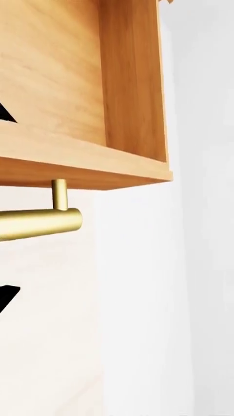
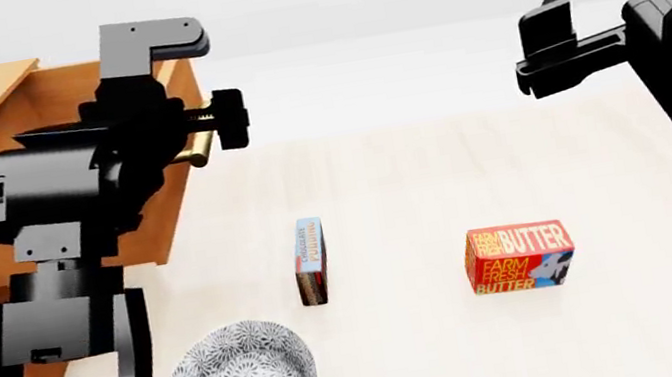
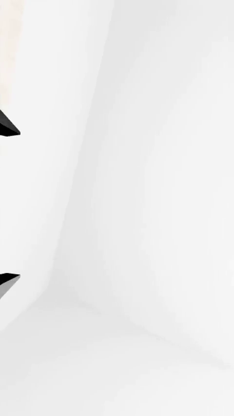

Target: Put the chocolate pudding in the top drawer of the cabinet and close it.

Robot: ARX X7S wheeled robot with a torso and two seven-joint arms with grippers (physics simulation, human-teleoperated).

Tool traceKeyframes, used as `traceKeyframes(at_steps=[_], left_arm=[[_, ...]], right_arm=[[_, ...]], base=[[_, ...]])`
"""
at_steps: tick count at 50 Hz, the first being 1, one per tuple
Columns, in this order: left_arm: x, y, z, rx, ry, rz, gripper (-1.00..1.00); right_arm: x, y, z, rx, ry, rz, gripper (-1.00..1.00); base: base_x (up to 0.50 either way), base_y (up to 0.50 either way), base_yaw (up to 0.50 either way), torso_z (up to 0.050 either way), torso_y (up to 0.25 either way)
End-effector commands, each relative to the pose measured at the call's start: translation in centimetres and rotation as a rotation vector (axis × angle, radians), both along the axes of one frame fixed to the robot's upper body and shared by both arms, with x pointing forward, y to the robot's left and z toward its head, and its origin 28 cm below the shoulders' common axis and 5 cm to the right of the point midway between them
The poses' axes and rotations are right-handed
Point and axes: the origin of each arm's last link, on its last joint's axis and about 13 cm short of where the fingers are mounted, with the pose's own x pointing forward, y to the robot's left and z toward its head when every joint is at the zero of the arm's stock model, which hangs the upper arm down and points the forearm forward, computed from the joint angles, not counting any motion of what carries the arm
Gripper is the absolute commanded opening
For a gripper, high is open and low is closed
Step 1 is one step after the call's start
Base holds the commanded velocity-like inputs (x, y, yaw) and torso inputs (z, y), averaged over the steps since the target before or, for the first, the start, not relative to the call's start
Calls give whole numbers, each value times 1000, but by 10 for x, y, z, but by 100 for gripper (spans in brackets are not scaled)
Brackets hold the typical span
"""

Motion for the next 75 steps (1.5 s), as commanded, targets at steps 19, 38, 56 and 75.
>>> traceKeyframes(at_steps=[19, 38, 56, 75], left_arm=[[-11, 10, 61, -76, -100, -77, 100], [-56, -2, 134, -38, -375, -111, 100], [-86, -46, 99, -24, -368, -325, 100], [-108, -85, 39, 23, -265, -505, 100]], right_arm=[[-3, 0, 2, 1, -6, -2, 100], [-9, 0, 5, -1, -19, 1, 100], [-10, -1, 3, 3, -17, 0, 100], [-11, -2, 0, 15, -14, 0, 100]], base=[[0, 0, 2, 0, 2], [0, 0, 0, 0, 0], [0, 0, 0, 0, 0], [0, 0, 0, 0, 0]])
